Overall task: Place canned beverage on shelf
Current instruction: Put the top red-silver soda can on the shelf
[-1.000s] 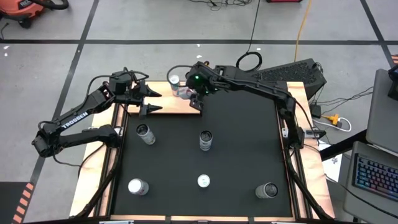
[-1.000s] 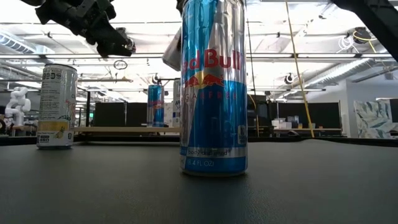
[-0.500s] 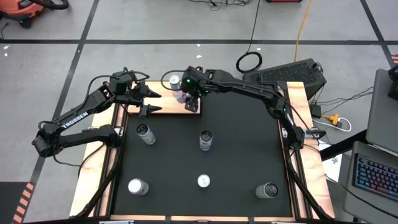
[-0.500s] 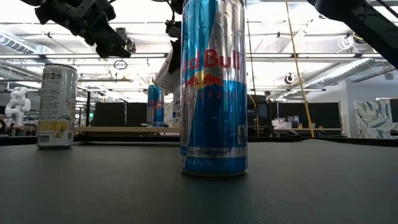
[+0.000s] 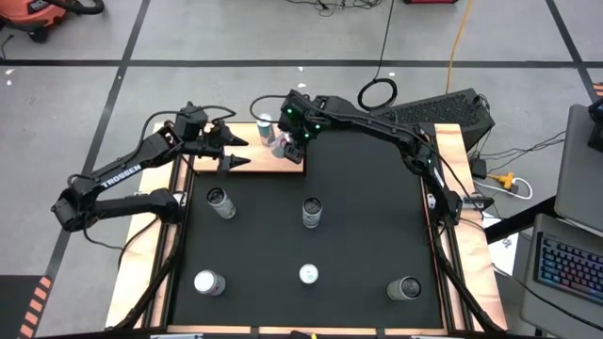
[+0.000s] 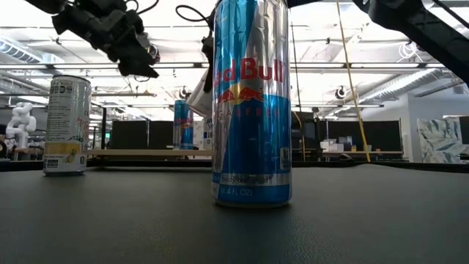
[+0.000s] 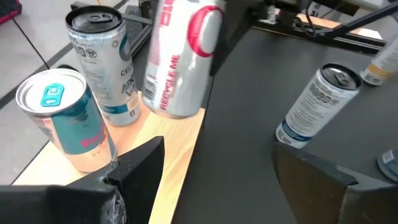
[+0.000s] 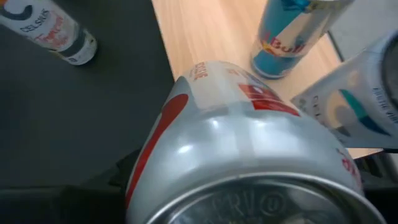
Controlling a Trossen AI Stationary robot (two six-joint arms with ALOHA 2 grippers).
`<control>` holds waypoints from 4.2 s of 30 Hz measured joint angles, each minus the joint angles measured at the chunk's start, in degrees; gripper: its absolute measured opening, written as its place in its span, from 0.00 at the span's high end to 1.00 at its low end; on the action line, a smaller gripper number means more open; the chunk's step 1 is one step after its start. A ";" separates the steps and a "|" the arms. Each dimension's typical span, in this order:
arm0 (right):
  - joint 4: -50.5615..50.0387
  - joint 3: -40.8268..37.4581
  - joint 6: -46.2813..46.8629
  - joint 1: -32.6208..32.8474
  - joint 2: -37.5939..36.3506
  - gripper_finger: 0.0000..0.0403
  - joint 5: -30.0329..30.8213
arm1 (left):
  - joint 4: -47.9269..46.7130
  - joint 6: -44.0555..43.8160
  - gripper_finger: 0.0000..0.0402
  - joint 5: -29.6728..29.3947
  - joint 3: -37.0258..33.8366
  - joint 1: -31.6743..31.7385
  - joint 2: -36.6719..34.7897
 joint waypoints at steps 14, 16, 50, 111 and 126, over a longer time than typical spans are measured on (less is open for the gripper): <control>-1.95 -0.02 -3.41 0.79 0.88 0.30 0.02 | 10.42 -1.40 0.25 1.22 0.00 -1.52 11.24; -1.58 -0.02 -3.68 0.84 0.88 0.31 0.05 | 12.24 -1.40 0.25 1.23 0.00 -2.30 13.15; -0.39 -0.04 -2.84 1.35 1.31 0.31 -0.06 | 20.73 -1.37 0.39 -4.20 0.02 -7.13 23.80; 9.12 0.11 -7.23 3.03 4.83 0.20 2.76 | 22.60 -4.19 0.57 -10.16 -2.91 -7.61 27.03; 8.25 0.97 -9.53 2.47 4.85 0.19 2.84 | 21.84 -3.87 0.57 -11.79 -2.91 -7.39 27.68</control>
